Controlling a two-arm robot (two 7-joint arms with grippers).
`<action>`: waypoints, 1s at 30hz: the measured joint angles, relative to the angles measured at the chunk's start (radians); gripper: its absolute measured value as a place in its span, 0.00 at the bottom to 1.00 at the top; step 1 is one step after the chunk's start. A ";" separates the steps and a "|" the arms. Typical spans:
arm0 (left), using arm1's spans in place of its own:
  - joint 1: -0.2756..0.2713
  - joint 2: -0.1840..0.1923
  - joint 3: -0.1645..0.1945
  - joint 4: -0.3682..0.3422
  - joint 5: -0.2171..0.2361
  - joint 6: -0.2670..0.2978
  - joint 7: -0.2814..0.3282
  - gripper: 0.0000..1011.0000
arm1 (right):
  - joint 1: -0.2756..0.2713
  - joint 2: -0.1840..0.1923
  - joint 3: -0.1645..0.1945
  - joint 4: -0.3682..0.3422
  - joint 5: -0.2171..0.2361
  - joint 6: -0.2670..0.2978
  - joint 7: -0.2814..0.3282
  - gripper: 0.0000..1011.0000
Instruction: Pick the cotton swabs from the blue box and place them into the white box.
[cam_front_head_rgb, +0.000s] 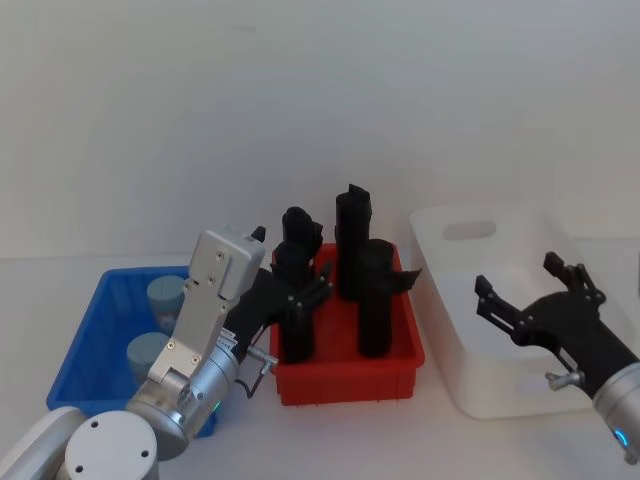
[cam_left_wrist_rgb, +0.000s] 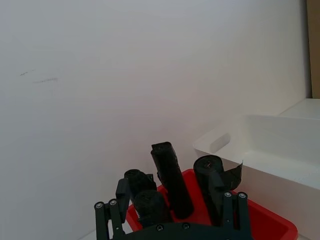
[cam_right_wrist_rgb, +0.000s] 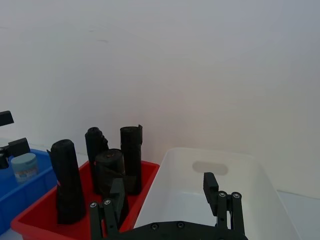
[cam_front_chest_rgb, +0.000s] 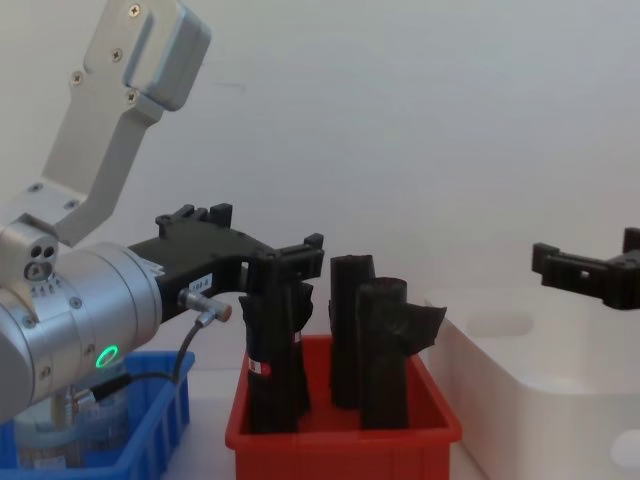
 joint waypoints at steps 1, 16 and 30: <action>0.000 0.000 0.000 0.000 0.000 0.000 0.000 0.99 | 0.004 -0.003 -0.001 0.000 -0.001 0.005 0.004 0.99; 0.000 0.000 0.000 0.000 0.000 0.000 0.000 0.99 | 0.145 -0.063 -0.026 0.011 -0.052 0.201 0.144 0.99; 0.000 0.000 0.000 0.000 0.000 0.000 0.000 0.99 | 0.301 -0.140 -0.056 0.111 -0.148 0.380 0.198 0.99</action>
